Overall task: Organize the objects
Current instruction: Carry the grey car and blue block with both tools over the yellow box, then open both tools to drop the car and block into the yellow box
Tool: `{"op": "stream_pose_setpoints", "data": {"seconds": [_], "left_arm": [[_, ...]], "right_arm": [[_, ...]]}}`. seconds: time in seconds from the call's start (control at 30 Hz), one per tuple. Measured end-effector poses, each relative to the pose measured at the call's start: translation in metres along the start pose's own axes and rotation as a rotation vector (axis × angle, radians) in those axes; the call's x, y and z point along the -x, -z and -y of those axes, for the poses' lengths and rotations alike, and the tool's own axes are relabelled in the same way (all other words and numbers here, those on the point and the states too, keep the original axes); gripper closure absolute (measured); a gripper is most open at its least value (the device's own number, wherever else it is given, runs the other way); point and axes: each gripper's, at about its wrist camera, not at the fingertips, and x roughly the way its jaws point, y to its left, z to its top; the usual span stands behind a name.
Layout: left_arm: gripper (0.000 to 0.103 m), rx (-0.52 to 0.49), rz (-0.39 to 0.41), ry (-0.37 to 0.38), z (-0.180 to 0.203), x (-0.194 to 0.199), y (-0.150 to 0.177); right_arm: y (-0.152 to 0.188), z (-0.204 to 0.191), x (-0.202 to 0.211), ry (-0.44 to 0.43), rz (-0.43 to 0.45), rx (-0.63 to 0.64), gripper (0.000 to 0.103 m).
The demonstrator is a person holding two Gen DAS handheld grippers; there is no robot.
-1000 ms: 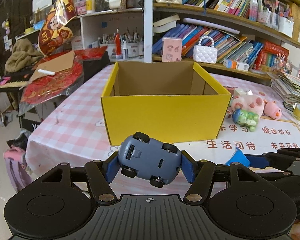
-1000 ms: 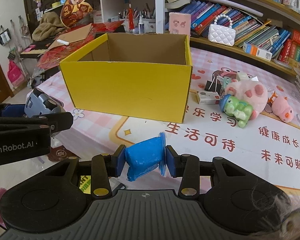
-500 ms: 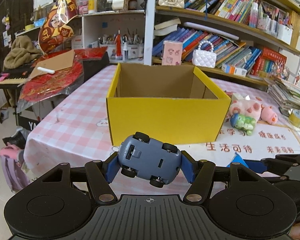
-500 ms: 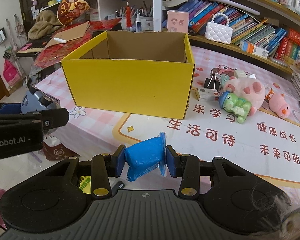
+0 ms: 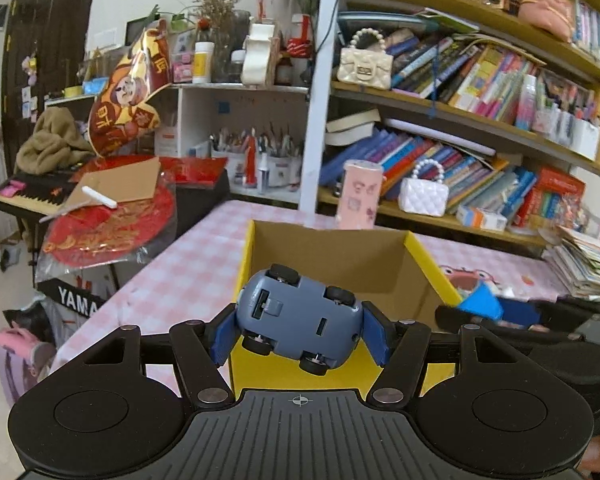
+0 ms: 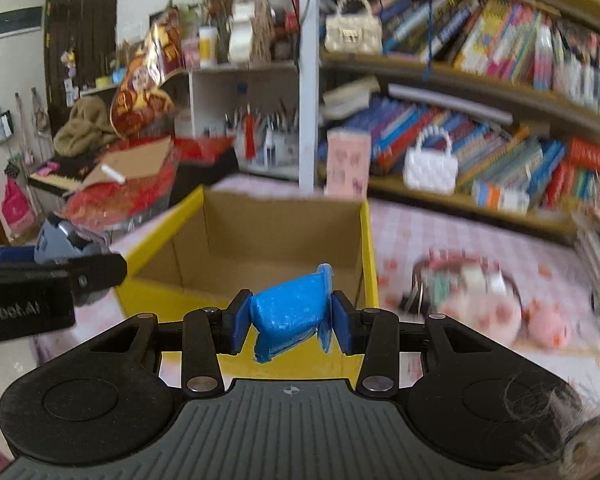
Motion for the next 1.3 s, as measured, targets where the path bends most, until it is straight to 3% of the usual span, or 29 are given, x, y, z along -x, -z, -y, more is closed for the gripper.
{"op": "stream_pose_setpoints", "data": {"seconds": [0.4, 0.63, 0.83, 1.07, 1.3], "left_arm": [[0.039, 0.0, -0.031, -0.032, 0.005, -0.068, -0.021], [0.039, -0.012, -0.105, -0.056, 0.011, -0.109, -0.022], [0.039, -0.044, -0.161, -0.078, 0.017, -0.133, -0.018], [0.039, -0.076, -0.191, -0.089, 0.023, -0.15, -0.017], [0.039, -0.095, -0.211, -0.092, 0.027, -0.16, -0.015]], "right_arm": [[-0.025, 0.016, -0.086, -0.031, -0.052, 0.118, 0.064], [-0.022, 0.02, -0.131, -0.082, -0.123, 0.244, 0.064], [-0.019, 0.016, -0.162, -0.116, -0.215, 0.435, 0.064], [-0.016, 0.013, -0.177, -0.162, -0.272, 0.567, 0.064], [-0.017, 0.015, -0.183, -0.196, -0.31, 0.569, 0.064]]}}
